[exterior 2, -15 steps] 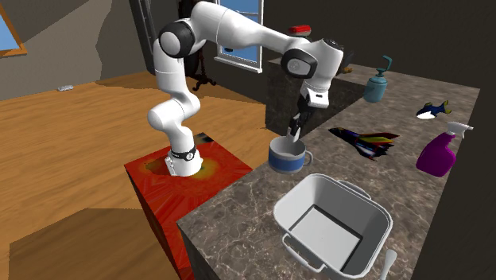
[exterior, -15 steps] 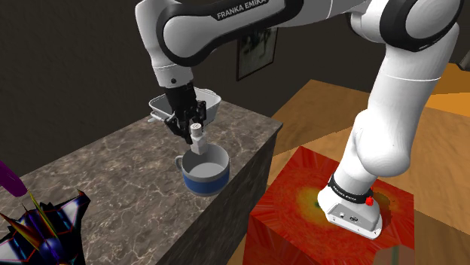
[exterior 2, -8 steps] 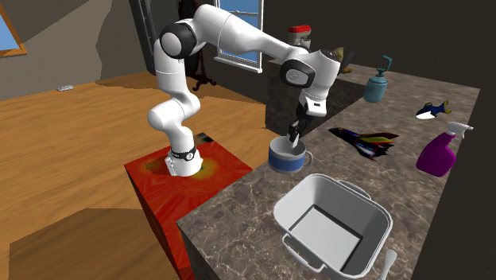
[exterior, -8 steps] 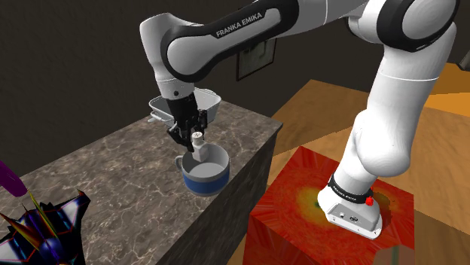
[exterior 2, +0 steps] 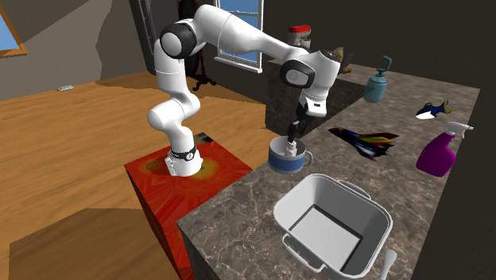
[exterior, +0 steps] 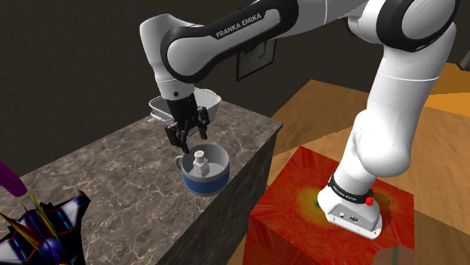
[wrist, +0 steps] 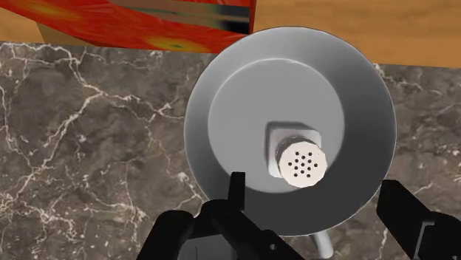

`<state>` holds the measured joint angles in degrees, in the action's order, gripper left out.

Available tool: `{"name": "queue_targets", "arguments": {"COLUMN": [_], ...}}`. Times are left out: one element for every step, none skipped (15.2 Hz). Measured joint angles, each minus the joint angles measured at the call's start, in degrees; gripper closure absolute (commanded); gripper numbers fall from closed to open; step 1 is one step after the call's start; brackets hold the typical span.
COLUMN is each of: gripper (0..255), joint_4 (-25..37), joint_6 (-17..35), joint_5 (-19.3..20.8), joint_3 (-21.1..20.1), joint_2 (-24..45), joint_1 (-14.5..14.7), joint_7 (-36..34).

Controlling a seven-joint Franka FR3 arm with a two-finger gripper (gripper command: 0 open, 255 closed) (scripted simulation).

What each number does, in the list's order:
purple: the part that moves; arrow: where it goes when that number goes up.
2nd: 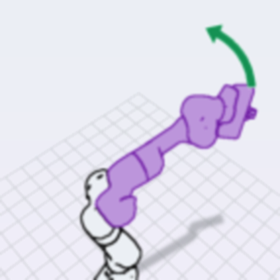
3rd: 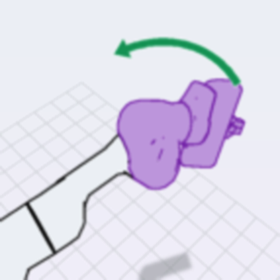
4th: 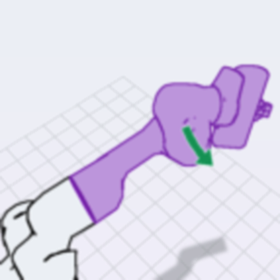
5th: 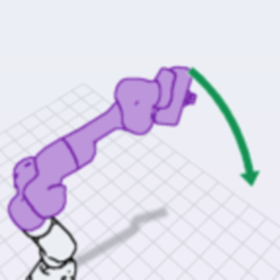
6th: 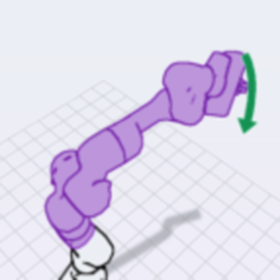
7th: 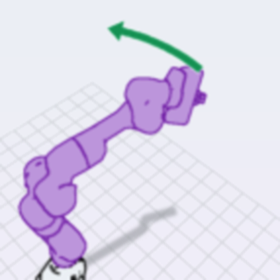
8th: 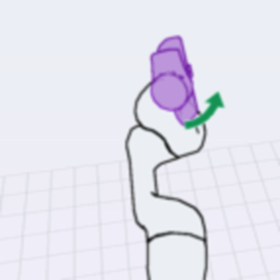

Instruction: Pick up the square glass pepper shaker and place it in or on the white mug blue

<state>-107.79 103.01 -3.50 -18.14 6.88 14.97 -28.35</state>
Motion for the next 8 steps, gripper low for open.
{"name": "queue_targets", "arguments": {"gripper": [0, 0, 0, 0, 0, 0, 0, 0], "joint_4": [0.0, 0.0, 0.0, 0.0, 1.15, 2.45, 4.25, 5.81], "joint_6": [0.0, 0.0, 0.0, 0.0, -0.98, -2.28, -4.03, -5.64], "joint_5": [0.0, 0.0, 0.0, 0.0, 0.07, 0.08, 0.1, 0.13], "joint_3": [0.0, 0.0, 0.0, 0.0, 0.03, 0.03, 0.05, 0.12], "joint_2": [0.0, 0.0, 0.0, 0.0, 0.15, 0.13, 0.14, 0.08], "joint_1": [0.0, 0.0, 0.0, 0.0, -0.02, -0.03, -0.05, -0.15], "joint_7": [0.0, 0.0, 0.0, 0.0, -0.03, -0.1, -0.17, -0.08]}}
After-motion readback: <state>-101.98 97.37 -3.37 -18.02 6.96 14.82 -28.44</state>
